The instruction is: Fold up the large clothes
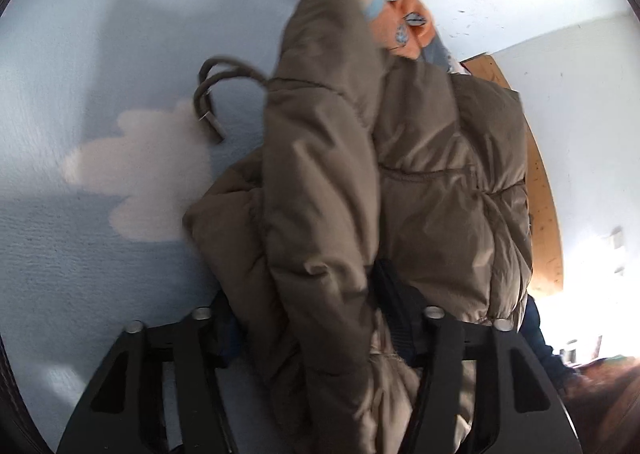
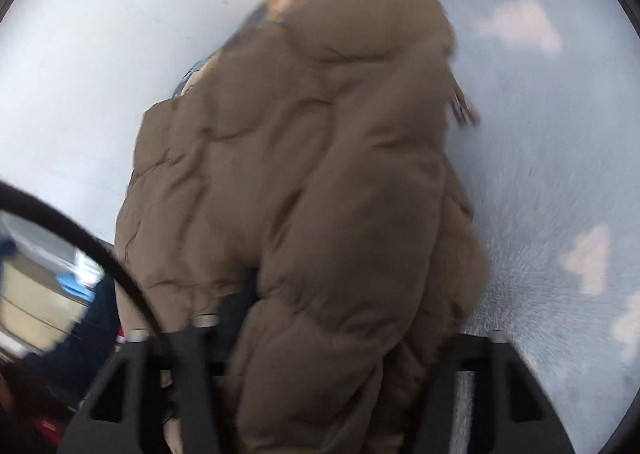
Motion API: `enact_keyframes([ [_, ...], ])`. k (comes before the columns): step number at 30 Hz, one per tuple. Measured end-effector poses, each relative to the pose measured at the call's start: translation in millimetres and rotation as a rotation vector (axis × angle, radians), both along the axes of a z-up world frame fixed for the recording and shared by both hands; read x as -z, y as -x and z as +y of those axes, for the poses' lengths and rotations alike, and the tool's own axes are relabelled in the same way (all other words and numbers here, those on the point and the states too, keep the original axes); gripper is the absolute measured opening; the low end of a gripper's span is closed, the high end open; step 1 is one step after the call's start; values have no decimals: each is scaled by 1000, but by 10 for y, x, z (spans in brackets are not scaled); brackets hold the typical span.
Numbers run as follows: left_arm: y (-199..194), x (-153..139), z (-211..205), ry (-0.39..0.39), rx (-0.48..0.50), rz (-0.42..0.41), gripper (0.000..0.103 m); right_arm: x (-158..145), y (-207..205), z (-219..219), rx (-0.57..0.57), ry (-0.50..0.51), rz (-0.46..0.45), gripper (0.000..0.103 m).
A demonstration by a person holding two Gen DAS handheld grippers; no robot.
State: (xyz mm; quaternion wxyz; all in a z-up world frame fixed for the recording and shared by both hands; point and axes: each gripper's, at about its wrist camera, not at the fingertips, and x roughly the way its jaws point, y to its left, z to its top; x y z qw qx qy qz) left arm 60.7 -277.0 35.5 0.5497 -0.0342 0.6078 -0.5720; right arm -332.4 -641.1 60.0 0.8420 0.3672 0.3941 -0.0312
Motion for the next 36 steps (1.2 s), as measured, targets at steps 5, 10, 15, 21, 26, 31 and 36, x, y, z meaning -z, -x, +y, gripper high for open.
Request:
enact_keyframes([
  [5, 209, -307, 32, -9, -17, -105, 36, -327, 172, 278, 39, 145, -23, 37],
  [10, 312, -594, 103, -3, 2, -114, 33, -681, 266, 446, 31, 193, -62, 35],
  [15, 546, -798, 220, -6, 40, -111, 33, -912, 344, 519, 12, 204, -73, 35],
  [21, 931, -1120, 563, 20, 51, -91, 33, -1179, 646, 796, -8, 201, -75, 35],
  [26, 1334, -1375, 995, 23, 56, -94, 33, -1396, 1013, 1221, -25, 197, -76, 35],
  [31, 1601, -1250, 1288, 2, 23, -75, 33, -1307, 1339, 1572, 5, 167, -65, 35],
  [36, 1504, -656, 1242, -93, -95, -19, 35, -705, 1356, 1617, 83, 137, 62, 35],
])
